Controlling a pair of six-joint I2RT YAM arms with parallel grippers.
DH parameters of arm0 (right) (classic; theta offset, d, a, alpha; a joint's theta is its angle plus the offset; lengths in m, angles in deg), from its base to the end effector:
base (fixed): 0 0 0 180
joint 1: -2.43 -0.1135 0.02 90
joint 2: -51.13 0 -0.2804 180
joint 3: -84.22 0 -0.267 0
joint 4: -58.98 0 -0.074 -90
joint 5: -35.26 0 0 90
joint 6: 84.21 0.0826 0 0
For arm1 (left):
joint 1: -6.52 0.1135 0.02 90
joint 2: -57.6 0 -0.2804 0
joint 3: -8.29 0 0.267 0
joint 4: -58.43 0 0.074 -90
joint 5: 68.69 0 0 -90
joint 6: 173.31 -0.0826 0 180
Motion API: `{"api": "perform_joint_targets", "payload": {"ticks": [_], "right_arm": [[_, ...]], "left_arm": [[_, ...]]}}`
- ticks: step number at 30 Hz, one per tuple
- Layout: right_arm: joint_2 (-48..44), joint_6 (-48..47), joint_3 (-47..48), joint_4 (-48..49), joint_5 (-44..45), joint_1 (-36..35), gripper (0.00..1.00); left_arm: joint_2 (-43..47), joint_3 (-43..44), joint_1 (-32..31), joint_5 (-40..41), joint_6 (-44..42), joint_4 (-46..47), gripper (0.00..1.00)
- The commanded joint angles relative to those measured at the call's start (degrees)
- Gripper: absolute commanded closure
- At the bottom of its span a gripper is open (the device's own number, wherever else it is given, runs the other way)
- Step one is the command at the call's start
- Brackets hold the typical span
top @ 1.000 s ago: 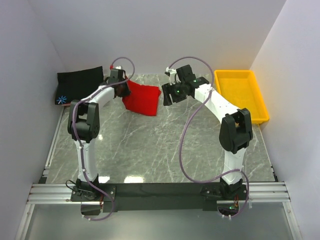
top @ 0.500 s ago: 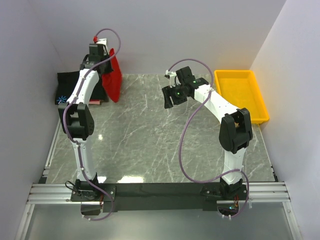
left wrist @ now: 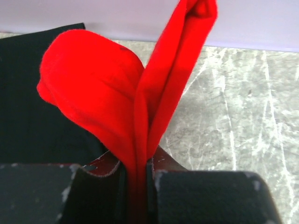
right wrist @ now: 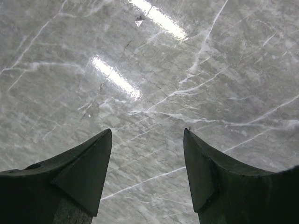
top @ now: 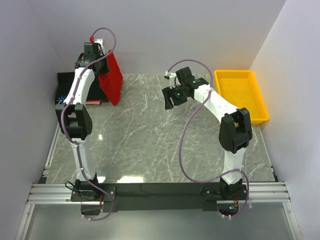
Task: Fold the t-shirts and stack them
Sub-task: Neatly place the folded tshirt to the corner
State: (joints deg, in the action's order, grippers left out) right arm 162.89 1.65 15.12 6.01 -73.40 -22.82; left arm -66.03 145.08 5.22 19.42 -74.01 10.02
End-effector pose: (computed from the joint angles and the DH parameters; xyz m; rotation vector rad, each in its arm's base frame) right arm 0.4236 0.2290 0.2470 -0.7713 2.4072 0.5587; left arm 0.5629 -0.0155 0.3174 -0.1340 2.1850 -0.1407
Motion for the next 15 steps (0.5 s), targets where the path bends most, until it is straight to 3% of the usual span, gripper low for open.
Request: {"api": "perform_joint_targets", "payload": {"ticks": [1,11,15], "right_arm": [[-0.2,-1.2,1.1,-0.8,0.1,-0.2,0.31],[0.5,-1.4,1.2,-0.8,0.1,-0.7,0.31],[0.8,-1.7,1.4,-1.0,0.4,-1.0,0.31]], "left_arm": [[6.2,3.9,1.1,-5.0,0.0,1.8,0.96],[5.0,8.0,9.8,-12.3,-0.1,1.1,0.98],[3.8,8.9,13.7,-19.3,0.4,1.1,0.98]]}}
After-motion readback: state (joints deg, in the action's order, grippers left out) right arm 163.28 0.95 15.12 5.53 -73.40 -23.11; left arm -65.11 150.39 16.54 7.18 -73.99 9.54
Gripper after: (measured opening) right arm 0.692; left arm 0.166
